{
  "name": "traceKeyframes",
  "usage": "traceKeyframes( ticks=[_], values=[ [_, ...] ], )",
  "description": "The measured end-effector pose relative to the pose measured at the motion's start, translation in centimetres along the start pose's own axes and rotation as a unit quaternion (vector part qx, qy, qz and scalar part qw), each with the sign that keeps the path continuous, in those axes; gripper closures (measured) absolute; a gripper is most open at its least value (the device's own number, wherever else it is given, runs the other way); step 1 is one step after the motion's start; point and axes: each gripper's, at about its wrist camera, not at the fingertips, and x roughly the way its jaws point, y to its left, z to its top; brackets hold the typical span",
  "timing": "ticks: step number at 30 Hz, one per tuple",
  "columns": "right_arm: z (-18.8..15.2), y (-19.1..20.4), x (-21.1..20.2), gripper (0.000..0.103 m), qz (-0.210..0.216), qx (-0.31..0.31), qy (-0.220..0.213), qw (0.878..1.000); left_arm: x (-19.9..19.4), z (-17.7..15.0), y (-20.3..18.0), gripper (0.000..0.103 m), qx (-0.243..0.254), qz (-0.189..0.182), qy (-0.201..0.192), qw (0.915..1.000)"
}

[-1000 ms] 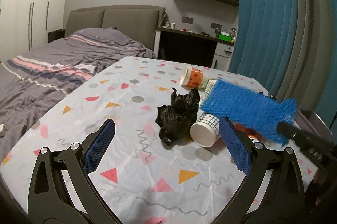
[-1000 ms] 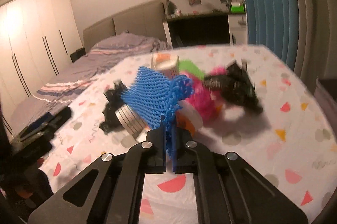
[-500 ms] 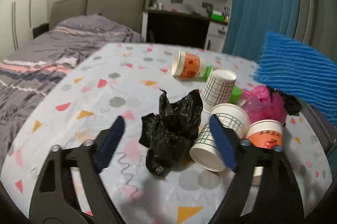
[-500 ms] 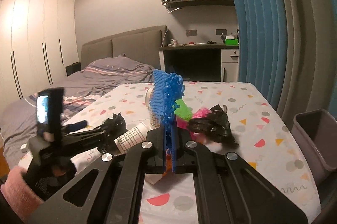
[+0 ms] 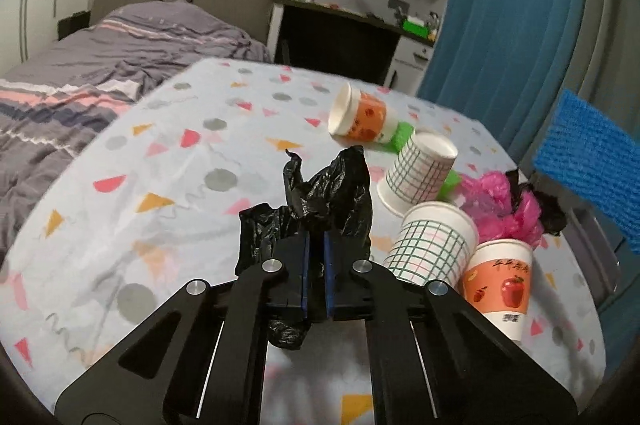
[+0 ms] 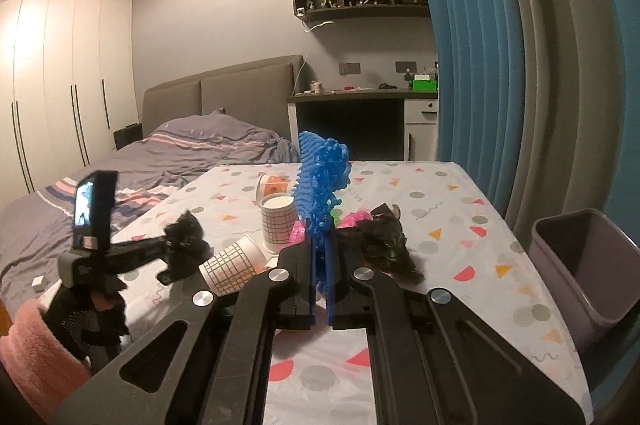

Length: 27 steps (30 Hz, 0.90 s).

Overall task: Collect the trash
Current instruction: 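Carry the blue net and black bag over the grey bin with both grippers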

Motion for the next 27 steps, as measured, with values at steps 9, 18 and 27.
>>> traceKeyframes(
  ticks=[9,18,27],
  values=[
    [-0.7,-1.1,-1.8,0.099,-0.009,0.013,-0.001,1.0,-7.1,-0.5,-2.2,0.098,0.015,0.013,-0.061,0.998],
    [-1.1,-2.2,-3.7,0.099,-0.026,0.01,0.009,1.0,-10.1,-2.1,-7.7,0.098,0.036,-0.036,-0.067,0.9964],
    [-1.4,-5.3,-6.5,0.099,-0.064,0.03,-0.003,0.997,-11.2,-2.9,-14.2,0.098,0.085,-0.082,-0.072,0.9904]
  ],
)
